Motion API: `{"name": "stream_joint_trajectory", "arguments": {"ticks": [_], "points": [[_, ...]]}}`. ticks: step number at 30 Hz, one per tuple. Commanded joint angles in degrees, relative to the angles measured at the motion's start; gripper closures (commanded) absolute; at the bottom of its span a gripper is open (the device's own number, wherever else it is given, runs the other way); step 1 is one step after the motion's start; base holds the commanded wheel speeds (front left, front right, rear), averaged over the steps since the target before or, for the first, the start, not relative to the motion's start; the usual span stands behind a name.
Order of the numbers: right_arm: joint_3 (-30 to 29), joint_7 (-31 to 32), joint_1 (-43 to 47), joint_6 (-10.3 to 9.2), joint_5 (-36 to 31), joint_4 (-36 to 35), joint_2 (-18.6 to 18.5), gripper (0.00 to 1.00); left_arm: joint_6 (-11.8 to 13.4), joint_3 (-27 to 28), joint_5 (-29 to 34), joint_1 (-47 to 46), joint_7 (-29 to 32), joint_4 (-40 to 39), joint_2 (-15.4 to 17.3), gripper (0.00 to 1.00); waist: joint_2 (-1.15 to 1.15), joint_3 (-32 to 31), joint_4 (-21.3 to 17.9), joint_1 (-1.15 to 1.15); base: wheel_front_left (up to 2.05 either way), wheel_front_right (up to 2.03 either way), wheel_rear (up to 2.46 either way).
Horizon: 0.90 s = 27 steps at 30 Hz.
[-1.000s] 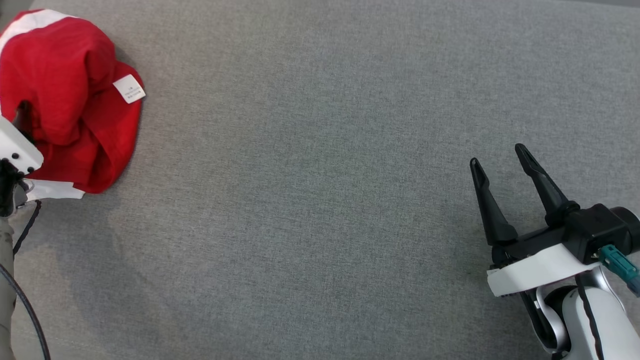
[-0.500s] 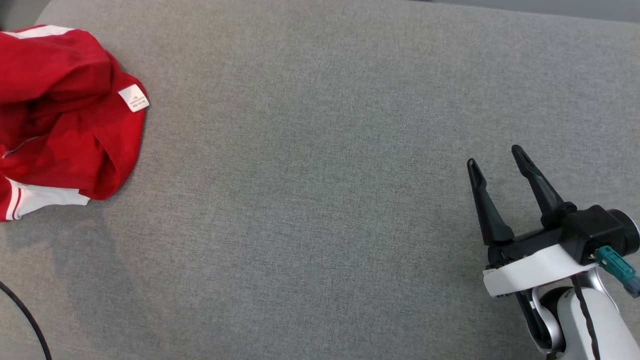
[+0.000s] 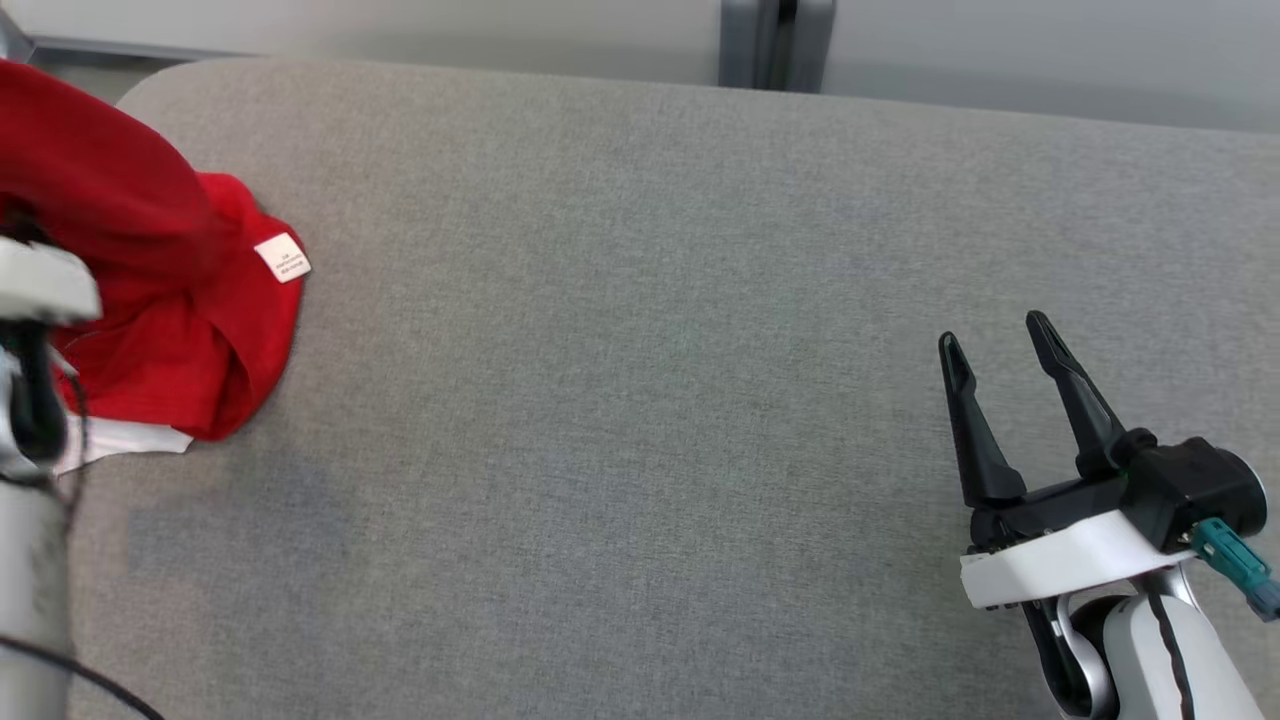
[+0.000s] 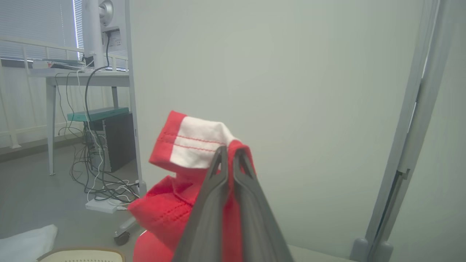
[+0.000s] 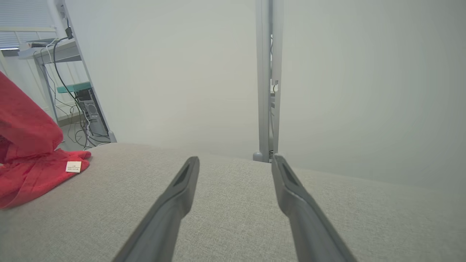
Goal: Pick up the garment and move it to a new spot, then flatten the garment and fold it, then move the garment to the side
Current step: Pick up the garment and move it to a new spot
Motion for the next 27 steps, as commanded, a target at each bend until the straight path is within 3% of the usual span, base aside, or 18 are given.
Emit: {"name": "stream_joint_trajectory", "arguments": {"ticks": [1,7,12,17,27], "points": [[-0.4,-0.8,0.7,0.11,0.5,0.2,0.0,0.00,1.7,-0.6,0.7,5.0,1.3,-6.4,-1.2,1.00,0.00,-1.4,-1.2,0.00,0.00,0.00,0.00],[-1.5,-1.5,1.1,0.11,0.9,0.4,0.2,0.00,6.8,-6.2,2.3,21.9,8.8,-30.5,-6.8,1.00,0.00,-3.1,-4.9,0.00,0.00,0.00,0.00],[-1.3,-1.8,1.4,0.11,2.0,0.2,0.3,0.00,7.2,-11.4,3.8,26.6,12.0,-37.2,-8.8,1.00,0.00,-3.3,-8.1,0.00,0.00,0.00,0.00],[-0.9,-2.4,1.5,0.11,3.5,0.4,0.3,0.00,5.2,-18.8,4.6,28.2,15.1,-38.8,-11.2,1.00,0.00,-3.3,-12.7,0.00,0.00,0.00,0.00],[0.2,-3.2,1.1,0.11,5.1,1.1,0.3,0.00,0.5,-28.5,4.9,22.0,17.2,-33.7,-15.2,1.00,0.00,-1.4,-23.1,0.00,0.00,0.00,0.00]]}}
